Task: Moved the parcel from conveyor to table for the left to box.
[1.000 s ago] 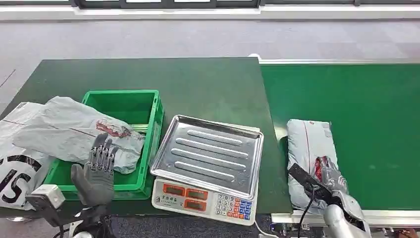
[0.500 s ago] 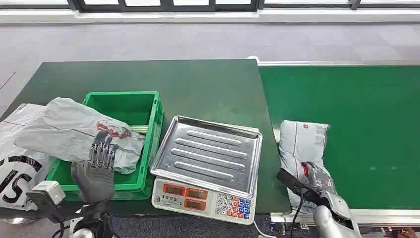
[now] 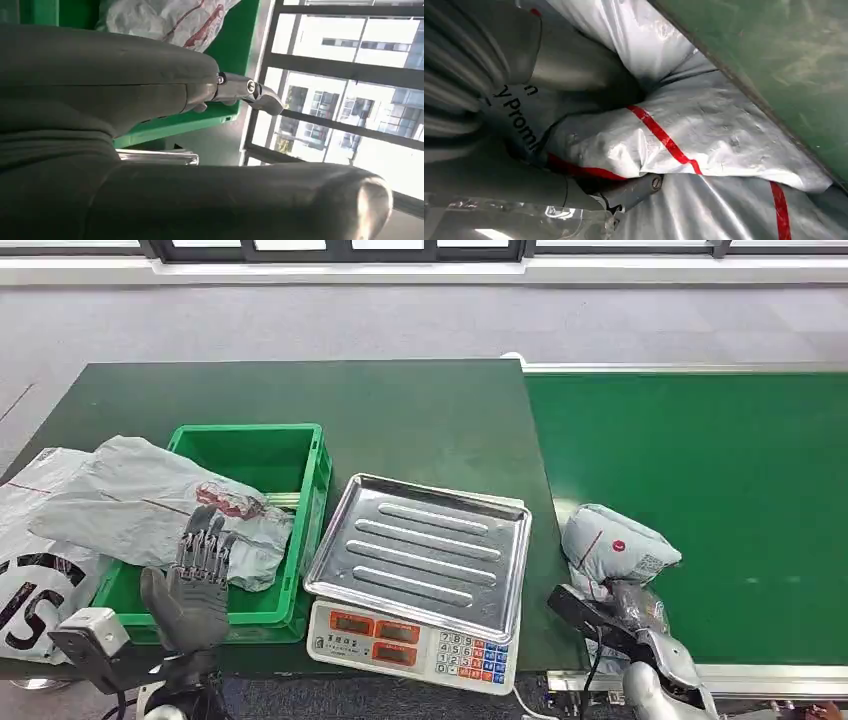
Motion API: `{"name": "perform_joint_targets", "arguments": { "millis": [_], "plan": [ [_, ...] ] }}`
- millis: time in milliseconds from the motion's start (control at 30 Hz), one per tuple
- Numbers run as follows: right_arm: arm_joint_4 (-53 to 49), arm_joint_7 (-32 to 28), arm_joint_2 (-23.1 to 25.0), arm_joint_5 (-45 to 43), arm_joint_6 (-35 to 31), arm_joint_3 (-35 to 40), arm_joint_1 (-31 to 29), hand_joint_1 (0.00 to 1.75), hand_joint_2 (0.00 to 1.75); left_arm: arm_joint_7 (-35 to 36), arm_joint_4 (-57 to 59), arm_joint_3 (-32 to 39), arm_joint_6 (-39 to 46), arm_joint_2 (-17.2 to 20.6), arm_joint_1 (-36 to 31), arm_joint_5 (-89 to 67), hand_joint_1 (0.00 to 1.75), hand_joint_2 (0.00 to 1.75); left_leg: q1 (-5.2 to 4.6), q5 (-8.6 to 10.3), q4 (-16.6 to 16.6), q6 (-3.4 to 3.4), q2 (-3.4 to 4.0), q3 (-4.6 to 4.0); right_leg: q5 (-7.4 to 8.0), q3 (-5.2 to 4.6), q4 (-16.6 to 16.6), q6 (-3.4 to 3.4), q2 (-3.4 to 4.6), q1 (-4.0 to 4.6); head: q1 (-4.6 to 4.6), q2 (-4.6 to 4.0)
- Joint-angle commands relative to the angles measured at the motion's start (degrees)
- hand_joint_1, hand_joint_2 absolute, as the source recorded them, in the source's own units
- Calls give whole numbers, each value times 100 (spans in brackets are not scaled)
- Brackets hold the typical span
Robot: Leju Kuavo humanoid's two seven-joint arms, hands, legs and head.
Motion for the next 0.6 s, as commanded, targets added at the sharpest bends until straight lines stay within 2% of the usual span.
{"name": "perform_joint_targets", "arguments": {
  "millis": [33,267,333,433,533,600],
  "plan": [
    [89,18,168,-5,48,-53,130,175,175,32,124,144,5,-4,-35,-12,0,0,2,6,-13,-3,7,1,5,2,-14,-7,-8,4,0,0],
    [89,18,168,-5,48,-53,130,175,175,32,124,144,5,-4,-35,-12,0,0,2,5,-11,-3,3,-2,3,1,-12,-4,-11,3,0,0],
    [-58,-46,257,14,-155,-162,129,175,175,43,100,153,16,-24,-8,-23,0,0,1,1,-5,-2,2,0,-1,2,-5,-2,-7,2,0,0],
    [-699,-65,490,-24,-973,-477,146,175,175,30,-29,199,66,-95,123,-37,0,0,2,4,-10,-4,12,-4,4,-5,-9,-5,-3,3,0,0],
    [-1977,-232,683,-31,-1948,-803,311,175,175,-6,-198,258,103,-190,291,-70,0,0,-3,1,-7,-4,28,-15,4,-20,-2,-6,10,-2,0,0],
    [-3002,-859,804,-361,-2638,-935,548,175,175,-75,-230,277,140,-238,378,-82,0,0,-9,-1,1,-3,22,-33,0,-37,11,-4,8,-8,0,0]
  ]
}}
